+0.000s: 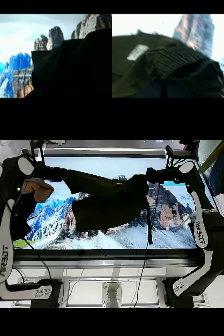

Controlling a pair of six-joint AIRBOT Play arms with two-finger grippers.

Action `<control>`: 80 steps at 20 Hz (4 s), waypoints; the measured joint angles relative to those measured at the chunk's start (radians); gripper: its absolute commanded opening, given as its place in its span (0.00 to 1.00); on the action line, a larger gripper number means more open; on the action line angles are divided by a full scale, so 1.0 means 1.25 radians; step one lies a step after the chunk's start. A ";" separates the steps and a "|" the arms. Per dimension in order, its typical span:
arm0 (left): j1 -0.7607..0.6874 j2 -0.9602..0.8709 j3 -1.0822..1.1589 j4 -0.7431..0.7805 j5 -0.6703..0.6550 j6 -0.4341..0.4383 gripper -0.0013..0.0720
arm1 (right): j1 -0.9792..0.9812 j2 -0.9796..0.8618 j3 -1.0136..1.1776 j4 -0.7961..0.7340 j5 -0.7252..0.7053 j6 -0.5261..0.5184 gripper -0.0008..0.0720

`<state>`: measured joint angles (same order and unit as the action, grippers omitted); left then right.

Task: Fold the clothes and pants, and hang the long-sleeved shirts on hangers.

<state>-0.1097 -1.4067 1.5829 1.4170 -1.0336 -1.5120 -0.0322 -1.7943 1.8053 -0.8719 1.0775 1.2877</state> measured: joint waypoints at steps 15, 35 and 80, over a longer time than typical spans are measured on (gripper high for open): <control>-0.132 0.217 -0.605 0.102 0.046 -0.189 0.83 | -0.009 -0.032 -0.190 -0.213 0.134 -0.060 0.68; -0.134 0.428 -0.568 0.104 -0.008 -0.218 0.98 | -0.111 -0.180 0.036 -0.013 0.274 0.021 0.97; -0.134 0.466 -0.567 0.095 -0.008 -0.240 0.98 | -0.869 0.363 -0.071 -0.142 0.425 0.076 0.04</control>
<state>-0.2768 -0.8238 0.8738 1.5356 -1.0439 -1.8118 -1.1183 -1.3411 1.7164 -1.0489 1.6085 1.3830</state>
